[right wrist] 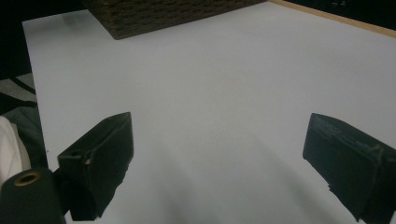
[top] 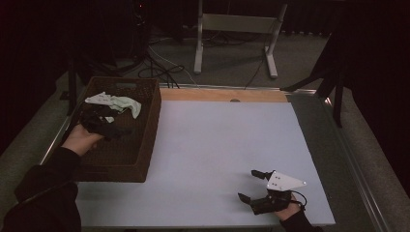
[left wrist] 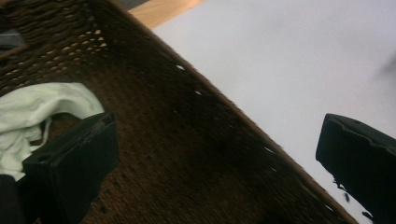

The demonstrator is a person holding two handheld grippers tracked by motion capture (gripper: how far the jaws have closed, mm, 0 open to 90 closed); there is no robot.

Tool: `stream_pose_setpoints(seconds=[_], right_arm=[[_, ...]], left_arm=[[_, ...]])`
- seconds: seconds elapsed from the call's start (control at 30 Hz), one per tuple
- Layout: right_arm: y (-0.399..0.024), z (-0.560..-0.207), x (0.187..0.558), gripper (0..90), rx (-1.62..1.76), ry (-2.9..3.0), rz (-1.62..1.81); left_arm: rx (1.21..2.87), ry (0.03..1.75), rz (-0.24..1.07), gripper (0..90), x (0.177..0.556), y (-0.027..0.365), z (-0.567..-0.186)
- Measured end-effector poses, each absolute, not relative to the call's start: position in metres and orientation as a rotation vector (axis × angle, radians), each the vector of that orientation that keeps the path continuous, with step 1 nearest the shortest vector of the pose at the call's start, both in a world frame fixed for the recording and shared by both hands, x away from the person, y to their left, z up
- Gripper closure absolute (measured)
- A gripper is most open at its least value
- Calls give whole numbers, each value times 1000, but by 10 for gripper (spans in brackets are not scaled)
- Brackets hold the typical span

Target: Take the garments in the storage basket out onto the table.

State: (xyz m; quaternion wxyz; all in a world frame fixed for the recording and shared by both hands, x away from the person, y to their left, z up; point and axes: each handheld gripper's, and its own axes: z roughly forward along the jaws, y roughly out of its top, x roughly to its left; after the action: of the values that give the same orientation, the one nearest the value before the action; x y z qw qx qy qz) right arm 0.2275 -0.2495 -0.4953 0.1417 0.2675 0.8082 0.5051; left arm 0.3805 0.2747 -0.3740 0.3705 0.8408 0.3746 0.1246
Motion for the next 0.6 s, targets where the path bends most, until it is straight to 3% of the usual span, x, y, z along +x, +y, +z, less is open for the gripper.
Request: stream_pose_setpoints(seconds=[0.6], right_arm=[[-247, -497, 227, 91, 764, 2350, 1462]], left_arm=[[2090, 1251, 394, 0, 432, 303, -395]])
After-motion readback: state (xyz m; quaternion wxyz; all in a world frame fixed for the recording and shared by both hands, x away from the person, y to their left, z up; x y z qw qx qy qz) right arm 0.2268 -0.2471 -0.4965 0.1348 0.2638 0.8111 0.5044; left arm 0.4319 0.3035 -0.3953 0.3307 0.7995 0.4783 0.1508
